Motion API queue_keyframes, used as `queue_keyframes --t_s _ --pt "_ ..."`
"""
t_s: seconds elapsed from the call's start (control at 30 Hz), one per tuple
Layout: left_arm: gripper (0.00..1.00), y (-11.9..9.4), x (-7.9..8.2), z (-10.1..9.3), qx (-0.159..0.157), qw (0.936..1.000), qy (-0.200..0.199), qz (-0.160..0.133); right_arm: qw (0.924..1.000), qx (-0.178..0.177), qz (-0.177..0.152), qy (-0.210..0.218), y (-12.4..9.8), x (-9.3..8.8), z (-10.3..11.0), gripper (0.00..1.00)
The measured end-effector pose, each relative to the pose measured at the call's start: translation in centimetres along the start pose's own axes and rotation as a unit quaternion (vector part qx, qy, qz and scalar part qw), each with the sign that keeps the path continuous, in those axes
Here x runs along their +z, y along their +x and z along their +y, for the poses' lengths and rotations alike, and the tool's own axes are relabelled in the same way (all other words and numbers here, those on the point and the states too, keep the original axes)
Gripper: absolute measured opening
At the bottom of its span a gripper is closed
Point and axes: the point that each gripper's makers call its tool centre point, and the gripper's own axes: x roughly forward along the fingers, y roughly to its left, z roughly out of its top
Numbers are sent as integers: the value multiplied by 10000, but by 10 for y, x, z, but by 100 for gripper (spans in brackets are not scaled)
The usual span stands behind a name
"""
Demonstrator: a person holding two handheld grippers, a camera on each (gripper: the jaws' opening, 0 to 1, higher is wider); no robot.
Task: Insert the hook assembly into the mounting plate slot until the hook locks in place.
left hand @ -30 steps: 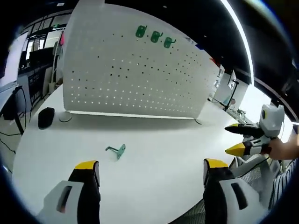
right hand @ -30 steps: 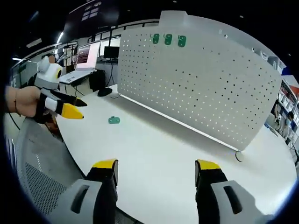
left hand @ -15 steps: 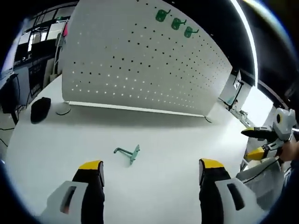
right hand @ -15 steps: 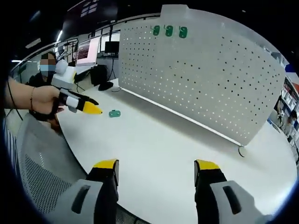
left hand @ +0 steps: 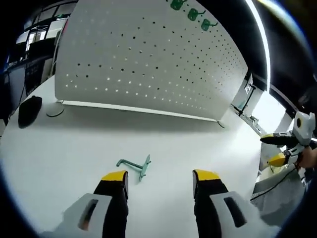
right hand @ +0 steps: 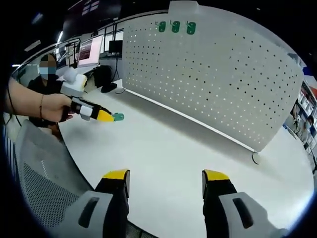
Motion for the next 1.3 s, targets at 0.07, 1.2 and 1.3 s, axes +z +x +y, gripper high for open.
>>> queue_keyframes --t_s 0.07,1.2,1.3 --pt "37 0 3 2 103 9998 141 -69 10000 6 32 -1 0 -1 -1 54" --pt "3 19 -4 14 102 9996 266 -12 9993 56 352 -85 6 -18 -6 45" --pt "3 17 0 14 55 9996 294 -22 9992 75 379 -87 7 -19 -6 45"
